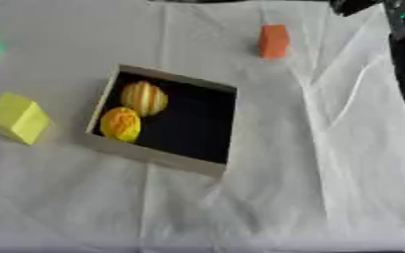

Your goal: Pick up objects on the table and place them in the box.

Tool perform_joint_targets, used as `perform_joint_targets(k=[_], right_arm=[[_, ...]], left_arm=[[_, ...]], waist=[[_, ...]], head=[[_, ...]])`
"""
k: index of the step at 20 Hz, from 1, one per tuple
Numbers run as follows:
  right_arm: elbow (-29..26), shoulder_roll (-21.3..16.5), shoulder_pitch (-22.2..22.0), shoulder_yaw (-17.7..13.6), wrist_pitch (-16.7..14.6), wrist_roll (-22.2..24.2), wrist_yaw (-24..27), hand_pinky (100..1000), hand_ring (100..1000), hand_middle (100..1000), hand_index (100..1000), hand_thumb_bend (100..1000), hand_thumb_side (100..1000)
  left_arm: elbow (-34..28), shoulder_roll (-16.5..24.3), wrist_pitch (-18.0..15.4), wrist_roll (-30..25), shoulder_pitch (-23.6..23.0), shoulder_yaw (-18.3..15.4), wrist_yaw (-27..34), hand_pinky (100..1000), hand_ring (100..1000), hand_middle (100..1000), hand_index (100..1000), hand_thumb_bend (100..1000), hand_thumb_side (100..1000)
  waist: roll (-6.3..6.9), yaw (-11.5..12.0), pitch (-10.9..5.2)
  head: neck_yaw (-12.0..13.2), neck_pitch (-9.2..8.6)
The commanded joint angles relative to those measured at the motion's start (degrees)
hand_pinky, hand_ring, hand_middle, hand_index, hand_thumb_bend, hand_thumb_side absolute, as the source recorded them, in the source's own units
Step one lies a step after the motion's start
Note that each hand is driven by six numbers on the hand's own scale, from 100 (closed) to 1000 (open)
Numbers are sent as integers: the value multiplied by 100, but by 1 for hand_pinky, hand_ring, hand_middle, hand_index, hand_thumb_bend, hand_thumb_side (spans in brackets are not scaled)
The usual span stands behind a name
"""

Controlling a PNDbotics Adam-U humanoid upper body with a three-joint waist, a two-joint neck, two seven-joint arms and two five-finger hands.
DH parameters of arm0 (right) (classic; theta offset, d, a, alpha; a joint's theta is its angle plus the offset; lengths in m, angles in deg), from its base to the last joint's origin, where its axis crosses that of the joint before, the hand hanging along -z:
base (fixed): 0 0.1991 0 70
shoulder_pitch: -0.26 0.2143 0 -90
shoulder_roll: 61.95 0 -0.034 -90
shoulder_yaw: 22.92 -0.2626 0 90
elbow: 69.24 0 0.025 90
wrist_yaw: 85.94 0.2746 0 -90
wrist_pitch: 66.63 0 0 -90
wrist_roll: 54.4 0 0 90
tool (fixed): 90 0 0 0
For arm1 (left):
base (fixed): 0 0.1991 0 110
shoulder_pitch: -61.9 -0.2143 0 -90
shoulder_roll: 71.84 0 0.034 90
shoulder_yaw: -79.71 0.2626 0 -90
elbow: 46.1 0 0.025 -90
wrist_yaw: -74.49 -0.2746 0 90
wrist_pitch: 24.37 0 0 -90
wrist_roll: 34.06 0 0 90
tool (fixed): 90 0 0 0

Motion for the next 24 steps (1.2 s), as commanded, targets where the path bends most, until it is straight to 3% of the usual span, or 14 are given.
perform_joint_targets(k=[1,12,17,24], right_arm=[[-97,-177,146,-34,-5,177,-98,890,987,900,981,100,264],[-67,-44,126,135,-188,628,-481,906,979,933,1000,100,426],[-81,-11,123,165,-240,541,-569,892,960,917,1000,100,446],[-40,-12,40,302,-380,402,-299,883,949,907,1000,100,425]], left_arm=[[-112,113,19,-16,14,-11,-5,864,814,743,833,100,567],[-112,107,37,-31,10,0,0,864,815,743,833,100,567],[-112,102,47,-49,12,12,2,864,815,743,833,100,567],[-112,101,60,-61,12,21,6,865,815,743,833,100,568]], waist=[[-78,6,-469],[-84,26,-462],[-84,25,-450],[-96,23,-448]], head=[[0,23],[-1,23],[2,23],[18,23]])
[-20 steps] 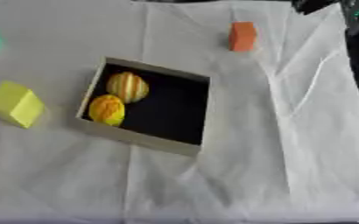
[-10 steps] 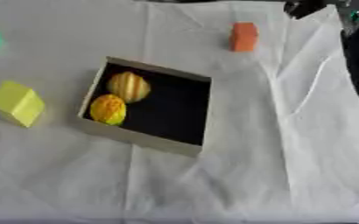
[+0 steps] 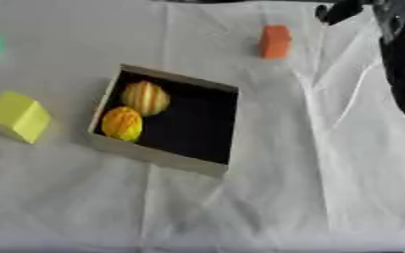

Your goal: Pick up objects on the table and place them in the box.

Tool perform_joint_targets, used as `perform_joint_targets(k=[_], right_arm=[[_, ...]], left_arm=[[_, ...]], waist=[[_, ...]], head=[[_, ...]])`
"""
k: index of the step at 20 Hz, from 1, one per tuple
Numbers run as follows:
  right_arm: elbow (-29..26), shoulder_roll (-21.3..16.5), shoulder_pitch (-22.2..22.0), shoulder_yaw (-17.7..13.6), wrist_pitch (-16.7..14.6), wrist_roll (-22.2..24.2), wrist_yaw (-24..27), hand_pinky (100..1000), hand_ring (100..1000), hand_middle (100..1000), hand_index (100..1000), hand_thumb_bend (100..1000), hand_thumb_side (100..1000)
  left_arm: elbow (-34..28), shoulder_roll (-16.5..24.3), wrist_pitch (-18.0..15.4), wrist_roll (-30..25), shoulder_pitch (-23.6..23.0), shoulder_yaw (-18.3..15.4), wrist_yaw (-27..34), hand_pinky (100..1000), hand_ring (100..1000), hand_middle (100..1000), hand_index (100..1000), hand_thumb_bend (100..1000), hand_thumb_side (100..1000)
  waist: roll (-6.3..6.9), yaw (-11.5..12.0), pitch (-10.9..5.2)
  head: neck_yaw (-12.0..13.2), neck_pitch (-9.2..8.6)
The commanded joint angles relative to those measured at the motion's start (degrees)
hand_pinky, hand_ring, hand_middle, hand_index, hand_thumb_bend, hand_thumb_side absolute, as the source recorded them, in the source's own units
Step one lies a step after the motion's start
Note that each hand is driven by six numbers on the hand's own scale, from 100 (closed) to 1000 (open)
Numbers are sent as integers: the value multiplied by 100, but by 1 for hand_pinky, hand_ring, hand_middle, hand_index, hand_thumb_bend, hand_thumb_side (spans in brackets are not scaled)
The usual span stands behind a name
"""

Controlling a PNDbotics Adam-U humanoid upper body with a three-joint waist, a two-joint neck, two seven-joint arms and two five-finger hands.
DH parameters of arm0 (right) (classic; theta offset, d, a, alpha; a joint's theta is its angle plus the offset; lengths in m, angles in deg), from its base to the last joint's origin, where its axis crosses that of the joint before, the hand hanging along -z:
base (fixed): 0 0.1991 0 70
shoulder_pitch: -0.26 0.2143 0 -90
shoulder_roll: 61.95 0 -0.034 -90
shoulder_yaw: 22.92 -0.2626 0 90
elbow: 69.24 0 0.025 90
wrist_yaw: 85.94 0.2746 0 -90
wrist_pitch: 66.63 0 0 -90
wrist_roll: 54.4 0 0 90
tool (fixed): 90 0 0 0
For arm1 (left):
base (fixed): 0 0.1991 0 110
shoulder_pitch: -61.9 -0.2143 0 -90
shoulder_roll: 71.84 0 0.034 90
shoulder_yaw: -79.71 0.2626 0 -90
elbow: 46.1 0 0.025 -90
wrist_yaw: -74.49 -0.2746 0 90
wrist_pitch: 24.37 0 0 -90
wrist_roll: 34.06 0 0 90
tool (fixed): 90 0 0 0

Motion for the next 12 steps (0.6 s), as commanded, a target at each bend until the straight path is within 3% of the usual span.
perform_joint_targets(k=[1,12], right_arm=[[-73,-142,65,53,-74,-53,148,883,949,908,1000,100,423],[-147,-164,-49,222,-391,169,391,890,952,914,1000,100,447]], left_arm=[[-112,101,9,-16,23,-5,7,865,816,743,833,100,576],[-112,102,17,-20,21,-4,8,865,816,744,832,100,568]], waist=[[-66,-3,-447],[-68,-6,-447]], head=[[9,23],[-17,23]])
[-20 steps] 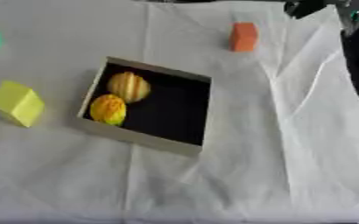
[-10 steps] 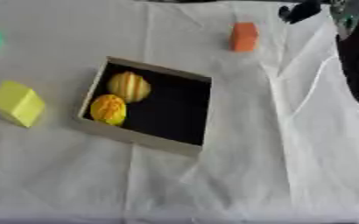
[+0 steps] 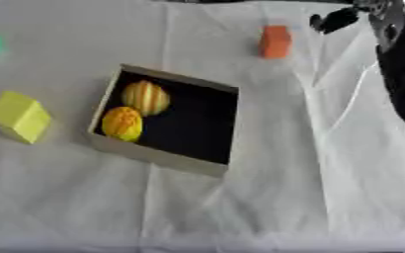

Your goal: Pick up objects on the table and place them in the box.

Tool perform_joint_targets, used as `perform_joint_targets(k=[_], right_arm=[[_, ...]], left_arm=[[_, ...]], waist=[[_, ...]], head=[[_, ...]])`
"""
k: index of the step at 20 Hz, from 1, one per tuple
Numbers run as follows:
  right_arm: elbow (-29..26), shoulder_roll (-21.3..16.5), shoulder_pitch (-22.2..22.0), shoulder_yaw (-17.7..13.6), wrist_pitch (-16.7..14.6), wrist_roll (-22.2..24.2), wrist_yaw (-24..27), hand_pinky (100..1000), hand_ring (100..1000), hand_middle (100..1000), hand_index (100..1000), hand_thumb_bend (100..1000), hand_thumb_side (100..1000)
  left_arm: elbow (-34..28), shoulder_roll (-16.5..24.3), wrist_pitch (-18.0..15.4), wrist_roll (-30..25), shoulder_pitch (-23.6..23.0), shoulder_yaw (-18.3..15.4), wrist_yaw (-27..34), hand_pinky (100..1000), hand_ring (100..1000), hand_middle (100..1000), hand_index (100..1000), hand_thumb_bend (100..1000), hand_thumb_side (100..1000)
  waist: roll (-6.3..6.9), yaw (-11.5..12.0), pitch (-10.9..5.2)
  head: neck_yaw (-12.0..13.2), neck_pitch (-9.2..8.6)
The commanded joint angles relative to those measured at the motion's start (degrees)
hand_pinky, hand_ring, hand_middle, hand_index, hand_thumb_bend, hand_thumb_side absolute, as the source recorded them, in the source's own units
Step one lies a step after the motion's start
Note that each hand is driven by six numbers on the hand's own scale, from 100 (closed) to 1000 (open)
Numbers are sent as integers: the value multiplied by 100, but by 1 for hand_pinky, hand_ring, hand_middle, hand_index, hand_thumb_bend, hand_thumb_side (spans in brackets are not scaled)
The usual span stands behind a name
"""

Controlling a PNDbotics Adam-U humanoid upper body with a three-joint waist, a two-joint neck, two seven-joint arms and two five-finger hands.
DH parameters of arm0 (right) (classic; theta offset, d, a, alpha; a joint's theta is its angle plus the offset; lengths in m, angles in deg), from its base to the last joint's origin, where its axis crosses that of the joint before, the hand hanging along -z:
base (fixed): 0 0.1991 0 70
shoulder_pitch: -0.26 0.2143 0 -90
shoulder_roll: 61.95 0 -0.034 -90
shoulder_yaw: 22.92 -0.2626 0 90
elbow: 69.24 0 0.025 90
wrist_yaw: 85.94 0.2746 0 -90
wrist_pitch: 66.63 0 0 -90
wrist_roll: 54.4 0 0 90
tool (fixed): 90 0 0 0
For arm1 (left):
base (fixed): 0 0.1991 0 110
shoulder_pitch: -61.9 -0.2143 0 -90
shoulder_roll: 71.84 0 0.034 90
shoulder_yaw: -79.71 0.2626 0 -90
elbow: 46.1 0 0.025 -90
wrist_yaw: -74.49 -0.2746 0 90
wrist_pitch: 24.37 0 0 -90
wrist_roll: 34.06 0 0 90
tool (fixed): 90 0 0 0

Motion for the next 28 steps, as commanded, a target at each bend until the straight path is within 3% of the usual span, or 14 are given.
perform_joint_targets(k=[1,3,5,8,16,19,20,28], right_arm=[[-145,-181,63,47,-132,115,127,892,953,915,1000,100,452],[-210,-231,47,90,-206,219,152,897,954,919,1000,100,475],[-289,-300,38,145,-251,287,65,908,954,928,1000,168,543],[-344,-374,10,208,-391,379,-69,910,953,927,1000,205,551],[-655,-559,-175,361,-804,579,319,908,954,930,1000,178,539],[-825,-627,-241,480,-909,677,439,912,954,933,1000,231,578],[-872,-649,-260,518,-945,712,476,911,954,933,1000,191,578],[-1294,-675,-354,881,-1289,944,987,909,954,934,1000,184,569]], left_arm=[[-112,106,4,-8,31,-13,8,865,816,744,832,100,568],[-112,115,2,-8,35,-12,7,865,816,744,832,100,569],[-112,119,4,-10,36,-8,7,865,816,744,832,100,569],[-112,121,10,-14,31,-5,3,865,816,744,832,100,568],[-112,130,15,-11,29,1,-1,865,817,744,832,100,569],[-112,133,17,-16,33,5,0,865,817,744,832,100,569],[-112,135,16,-13,30,3,1,865,817,744,832,100,569],[-112,137,33,-22,32,17,3,865,818,745,832,100,569]], waist=[[-61,-8,-449],[-61,-15,-451],[-67,-25,-455],[-79,-37,-461],[-81,-60,-468],[-78,-70,-470],[-79,-75,-470],[-93,-105,-470]], head=[[-8,23],[-8,23],[-1,23],[16,23],[41,23],[79,23],[92,23],[101,23]])
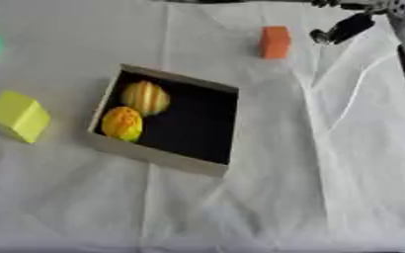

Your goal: Pick up objects on the table and place them in the box.

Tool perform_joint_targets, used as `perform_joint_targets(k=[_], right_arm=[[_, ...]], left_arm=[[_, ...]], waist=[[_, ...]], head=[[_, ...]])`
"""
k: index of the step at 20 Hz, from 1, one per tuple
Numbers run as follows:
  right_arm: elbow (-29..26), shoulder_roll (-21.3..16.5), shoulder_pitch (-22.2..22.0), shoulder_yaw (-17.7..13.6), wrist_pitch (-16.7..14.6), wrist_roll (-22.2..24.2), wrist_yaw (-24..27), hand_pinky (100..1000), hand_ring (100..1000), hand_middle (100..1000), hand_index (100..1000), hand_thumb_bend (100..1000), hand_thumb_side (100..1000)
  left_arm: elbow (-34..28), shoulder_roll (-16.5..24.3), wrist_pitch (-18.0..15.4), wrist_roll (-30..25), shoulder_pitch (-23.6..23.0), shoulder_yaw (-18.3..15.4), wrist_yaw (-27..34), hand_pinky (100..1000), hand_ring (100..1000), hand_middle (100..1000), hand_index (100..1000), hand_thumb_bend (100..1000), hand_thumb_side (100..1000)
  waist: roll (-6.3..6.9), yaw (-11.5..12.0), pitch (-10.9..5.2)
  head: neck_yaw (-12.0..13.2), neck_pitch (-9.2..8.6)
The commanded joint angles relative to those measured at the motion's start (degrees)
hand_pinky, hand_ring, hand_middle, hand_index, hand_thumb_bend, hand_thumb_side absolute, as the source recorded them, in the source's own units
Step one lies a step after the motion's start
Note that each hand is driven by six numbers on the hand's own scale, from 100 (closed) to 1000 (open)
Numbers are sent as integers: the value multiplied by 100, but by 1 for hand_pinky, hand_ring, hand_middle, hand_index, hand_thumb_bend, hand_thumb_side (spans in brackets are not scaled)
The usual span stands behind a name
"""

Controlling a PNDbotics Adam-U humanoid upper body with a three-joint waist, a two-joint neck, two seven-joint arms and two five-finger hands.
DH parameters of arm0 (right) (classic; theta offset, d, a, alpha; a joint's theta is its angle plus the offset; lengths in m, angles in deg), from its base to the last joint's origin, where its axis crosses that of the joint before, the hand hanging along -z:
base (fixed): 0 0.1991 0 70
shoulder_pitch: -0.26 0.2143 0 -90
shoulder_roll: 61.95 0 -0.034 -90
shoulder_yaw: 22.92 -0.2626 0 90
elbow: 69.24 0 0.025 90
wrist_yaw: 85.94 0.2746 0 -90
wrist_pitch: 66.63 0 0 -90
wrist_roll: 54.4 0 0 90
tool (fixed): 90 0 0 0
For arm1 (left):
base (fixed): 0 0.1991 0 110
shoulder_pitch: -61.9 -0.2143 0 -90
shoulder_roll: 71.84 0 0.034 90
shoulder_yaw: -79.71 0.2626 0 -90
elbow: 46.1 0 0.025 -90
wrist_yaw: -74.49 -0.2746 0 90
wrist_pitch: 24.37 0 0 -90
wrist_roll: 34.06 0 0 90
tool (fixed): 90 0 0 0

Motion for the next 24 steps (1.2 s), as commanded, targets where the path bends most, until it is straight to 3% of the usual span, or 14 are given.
perform_joint_targets(k=[1,9,16,24], right_arm=[[-289,-207,75,111,-110,91,221,910,954,934,1000,195,576],[-479,-5,132,238,-47,88,-25,916,963,948,1000,291,650],[-283,161,140,219,-30,54,-373,916,967,952,1000,302,659],[-248,178,174,251,-131,227,-284,916,966,950,1000,301,654]], left_arm=[[-112,135,13,-5,37,-3,4,865,818,745,832,100,568],[-112,111,30,-14,41,10,21,865,818,745,832,100,568],[-112,104,33,-22,27,4,25,865,818,745,832,100,568],[-112,91,54,-37,28,15,32,865,819,745,832,100,567]], waist=[[-58,7,-468],[-63,49,-454],[-51,85,-435],[-66,66,-430]], head=[[8,23],[-37,23],[-45,23],[-47,23]])
